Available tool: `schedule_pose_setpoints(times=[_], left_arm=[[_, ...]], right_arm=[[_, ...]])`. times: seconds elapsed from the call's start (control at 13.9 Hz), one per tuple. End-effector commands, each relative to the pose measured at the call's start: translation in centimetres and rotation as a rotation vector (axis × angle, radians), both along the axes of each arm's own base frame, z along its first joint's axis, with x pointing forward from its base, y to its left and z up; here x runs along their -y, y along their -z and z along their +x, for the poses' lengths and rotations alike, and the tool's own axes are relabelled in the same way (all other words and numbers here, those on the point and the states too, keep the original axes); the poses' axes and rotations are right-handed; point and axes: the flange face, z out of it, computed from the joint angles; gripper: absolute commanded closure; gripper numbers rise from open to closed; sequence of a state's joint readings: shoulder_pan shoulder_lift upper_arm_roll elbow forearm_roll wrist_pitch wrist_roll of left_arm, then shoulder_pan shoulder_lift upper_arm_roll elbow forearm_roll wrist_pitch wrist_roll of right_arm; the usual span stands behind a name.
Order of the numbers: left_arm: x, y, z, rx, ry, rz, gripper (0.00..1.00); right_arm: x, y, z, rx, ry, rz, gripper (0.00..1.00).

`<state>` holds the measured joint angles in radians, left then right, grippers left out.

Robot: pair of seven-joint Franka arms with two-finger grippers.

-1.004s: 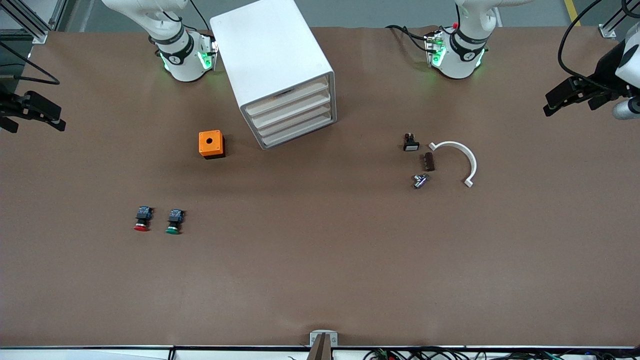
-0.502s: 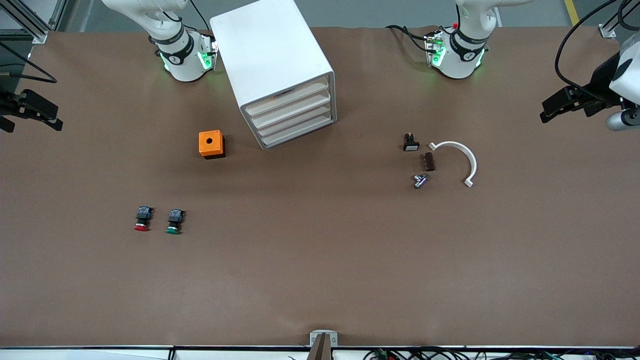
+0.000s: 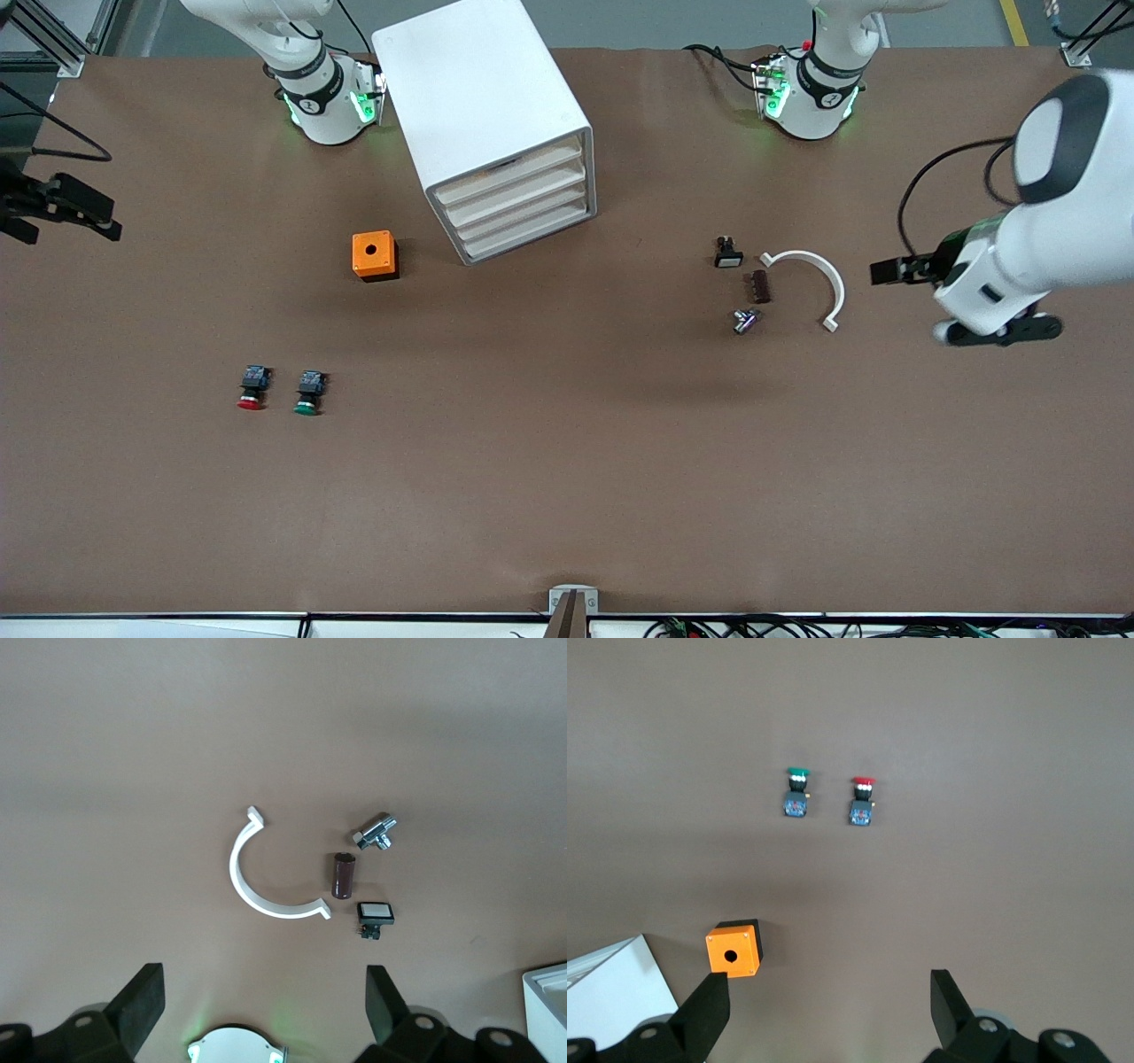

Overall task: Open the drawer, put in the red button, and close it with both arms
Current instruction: 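Move the left gripper toward the cabinet while the right gripper reaches the buttons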

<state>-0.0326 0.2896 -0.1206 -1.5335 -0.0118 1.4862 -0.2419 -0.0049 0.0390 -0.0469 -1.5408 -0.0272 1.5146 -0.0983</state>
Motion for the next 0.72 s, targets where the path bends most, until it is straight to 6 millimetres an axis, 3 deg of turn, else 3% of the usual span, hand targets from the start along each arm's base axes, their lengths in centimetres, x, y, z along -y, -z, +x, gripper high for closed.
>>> schedule_pose_setpoints(times=[0.0, 0.22, 0.43, 0.57, 0.65], left_arm=[[3.7, 4.7, 1.6, -0.076, -0.133, 0.049, 0.00], [9.5, 9.3, 2.3, -0.110, -0.374, 0.181, 0.00], [15.6, 13.2, 0.4, -0.166, -0.617, 0.320, 0.00], [17.7, 15.7, 0.2, -0.228, -0.805, 0.355, 0.00], [18.8, 17.1, -0.2, -0.298, -0.875, 0.346, 0.00]], right_arm=[[0.6, 5.6, 3.3, -0.070, -0.002, -0.004, 0.00], [0.6, 11.2, 5.4, -0.072, -0.007, -0.007, 0.00], [1.1, 17.0, 6.2, -0.012, -0.010, -0.018, 0.00], [2.4, 20.9, 7.0, 0.014, 0.007, -0.019, 0.00], [2.1, 22.4, 7.1, 0.027, 0.011, -0.021, 0.00]])
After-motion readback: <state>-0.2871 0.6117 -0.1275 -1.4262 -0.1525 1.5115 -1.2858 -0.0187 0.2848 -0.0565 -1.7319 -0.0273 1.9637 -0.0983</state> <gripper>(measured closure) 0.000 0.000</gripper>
